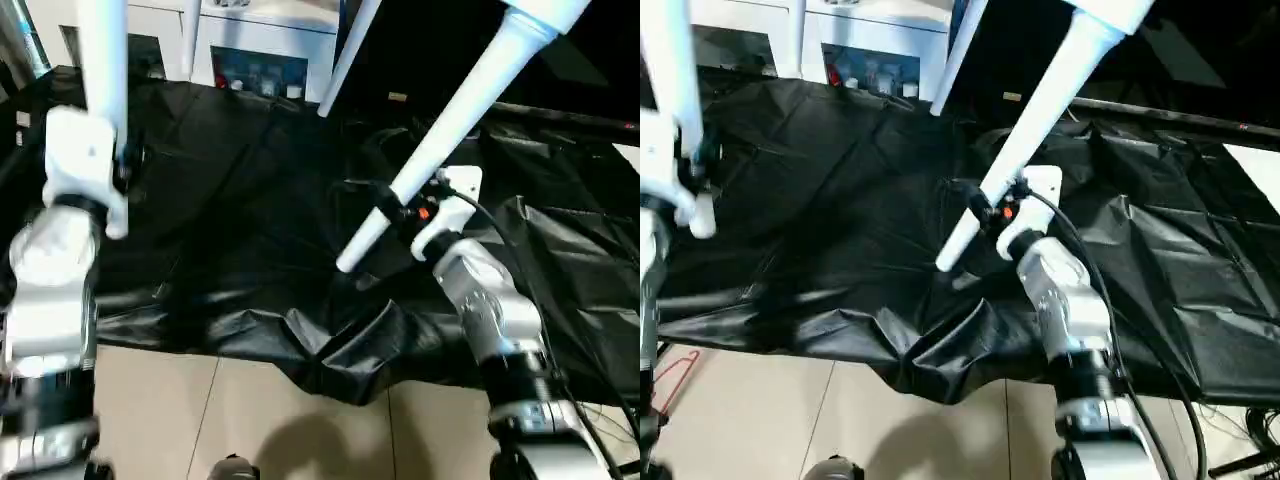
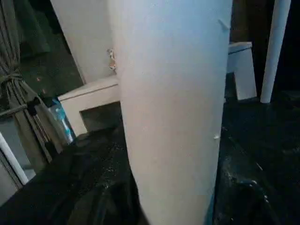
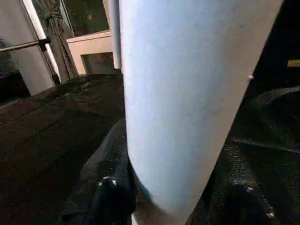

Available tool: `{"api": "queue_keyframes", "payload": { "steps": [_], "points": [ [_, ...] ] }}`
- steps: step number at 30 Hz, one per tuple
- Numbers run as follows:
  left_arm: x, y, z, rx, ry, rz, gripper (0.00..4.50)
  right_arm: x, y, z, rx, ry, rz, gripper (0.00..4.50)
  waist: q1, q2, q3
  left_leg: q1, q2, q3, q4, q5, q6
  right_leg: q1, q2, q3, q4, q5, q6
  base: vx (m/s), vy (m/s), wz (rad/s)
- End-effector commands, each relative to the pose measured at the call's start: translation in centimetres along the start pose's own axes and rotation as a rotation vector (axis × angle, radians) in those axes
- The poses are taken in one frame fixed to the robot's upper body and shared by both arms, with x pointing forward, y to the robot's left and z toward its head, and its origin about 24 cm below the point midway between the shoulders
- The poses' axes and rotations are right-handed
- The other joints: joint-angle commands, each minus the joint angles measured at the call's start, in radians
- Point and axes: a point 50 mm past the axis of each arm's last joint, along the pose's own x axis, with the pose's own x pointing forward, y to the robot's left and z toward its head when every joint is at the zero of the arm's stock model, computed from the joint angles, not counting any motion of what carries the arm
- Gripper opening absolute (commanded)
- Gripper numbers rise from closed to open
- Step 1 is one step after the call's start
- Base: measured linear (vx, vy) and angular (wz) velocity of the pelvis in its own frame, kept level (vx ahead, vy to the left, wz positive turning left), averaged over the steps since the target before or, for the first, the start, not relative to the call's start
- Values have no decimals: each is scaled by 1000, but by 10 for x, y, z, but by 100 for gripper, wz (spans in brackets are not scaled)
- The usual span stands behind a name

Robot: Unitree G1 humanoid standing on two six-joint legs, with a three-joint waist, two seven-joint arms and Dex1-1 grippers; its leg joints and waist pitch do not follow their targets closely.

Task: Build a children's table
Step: Flip table

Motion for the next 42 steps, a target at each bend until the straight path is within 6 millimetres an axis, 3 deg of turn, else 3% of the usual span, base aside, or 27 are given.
{"api": "queue_keyframes", "payload": {
  "steps": [1, 5, 7, 8, 11, 14, 17, 19, 20, 21, 22, 25, 29, 32, 34, 36, 38, 40, 42],
  "points": [
    [-3, -27, -18, 52, 69, -149, 161, 2, 16, 1, -35, 7, 57, 157, -13, 34, -55, 45, 26, -13, -88, -385, -98, 5, -50, 34, -83, -160, -106, 0, 0, 0],
    [-10, -37, -36, 38, 139, -209, 161, -4, 20, -8, -112, 37, -21, 152, -13, 33, -55, 48, 25, -14, -91, -421, -112, 2, -50, 36, -90, -200, -87, 0, 0, 0],
    [-10, -39, -41, 33, 158, -227, 161, -5, 22, -11, -112, 39, -45, 152, -15, 39, -51, 55, 25, -16, -95, -479, -125, -8, -49, 38, -97, -240, -83, 0, 0, 0],
    [-10, -40, -43, 32, 163, -231, 161, -5, 23, -12, -115, 40, -51, 152, -18, 37, -48, 58, 24, -20, -96, -537, -134, -12, -49, 37, -102, -292, -77, 0, 0, 0],
    [-8, -41, -47, 32, 174, -245, 161, -4, 25, -15, -134, 49, -81, 152, -18, 35, -49, 65, 26, -26, -99, -591, -139, -17, -51, 38, -109, -331, -68, 0, 0, 0],
    [-2, -42, -52, 34, 185, -243, 161, -2, 24, -18, -123, 64, -112, 152, -17, 39, -49, 66, 25, -28, -99, -611, -139, -20, -54, 40, -112, -348, -63, 0, 0, 0],
    [2, -42, -59, 41, 209, -246, 161, 1, 23, -23, -130, 111, -129, 152, -20, 30, -49, 62, 23, -29, -101, -611, -137, -17, -54, 39, -112, -356, -59, 0, 0, 0],
    [3, -41, -63, 26, 222, -246, 161, 2, 24, -24, -138, 114, -118, 152, -21, 32, -48, 60, 23, -31, -103, -615, -140, -15, -57, 39, -113, -374, -59, 0, 0, 0],
    [5, -40, -68, 18, 237, -246, 161, 3, 25, -25, -147, 111, -114, 187, -20, 29, -47, 64, 24, -30, -102, -625, -138, -19, -58, 39, -116, -392, -59, 0, 0, 0],
    [5, -39, -71, 20, 248, -247, 161, 3, 25, -25, -147, 107, -116, 187, -19, 31, -45, 68, 22, -30, -100, -640, -136, -23, -60, 40, -123, -425, -55, 0, 0, 0],
    [6, -38, -73, 24, 253, -247, 217, 3, 26, -25, -146, 105, -120, 224, -20, 30, -45, 68, 23, -31, -101, -645, -137, -22, -62, 40, -122, -435, -56, 0, 0, 0],
    [6, -35, -73, 28, 249, -232, 235, 3, 26, -23, -143, 86, -125, 233, -23, 32, -45, 63, 25, -37, -106, -656, -136, -19, -64, 40, -123, -459, -55, 0, 0, 0],
    [0, -28, -74, 9, 235, -184, 275, -2, 22, -20, -140, 67, -150, 271, -23, 34, -44, 64, 26, -32, -105, -627, -128, -21, -63, 43, -118, -407, -74, 0, 0, 0],
    [-9, -25, -74, -24, 224, -172, 293, -9, 20, -17, -159, 61, -158, 305, -21, 36, -48, 54, 28, -28, -107, -557, -122, -10, -60, 45, -107, -318, -85, 0, 0, 0],
    [-20, -22, -71, -49, 212, -156, 314, -17, 19, -13, -167, 42, -170, 316, -19, 36, -52, 49, 30, -24, -106, -503, -116, -3, -55, 44, -97, -220, -97, 33, -2, 0],
    [-30, -19, -66, -62, 190, -139, 326, -26, 19, -10, -162, 32, -180, 336, -18, 35, -60, 44, 28, -17, -99, -378, -94, 9, -47, 41, -80, -53, -109, 72, -6, 0],
    [-35, -18, -64, -69, 178, -128, 349, -31, 20, -8, -157, 26, -189, 354, -17, 34, -59, 37, 27, -14, -94, -306, -84, 16, -46, 38, -73, 43, -108, 71, -11, -2],
    [-46, -15, -60, -101, 159, -116, 362, -43, 19, -8, -133, 32, -214, 366, -14, 23, -60, 39, 24, -10, -91, -281, -73, 20, -44, 37, -73, 63, -104, 27, -4, -1],
    [-56, -12, -61, -209, 150, -100, 362, -54, 21, -8, -120, 18, -206, 366, -12, 24, -57, 41, 24, -6, -91, -277, -65, 19, -44, 38, -78, 52, -98, 0, 0, 0]
  ]
}}
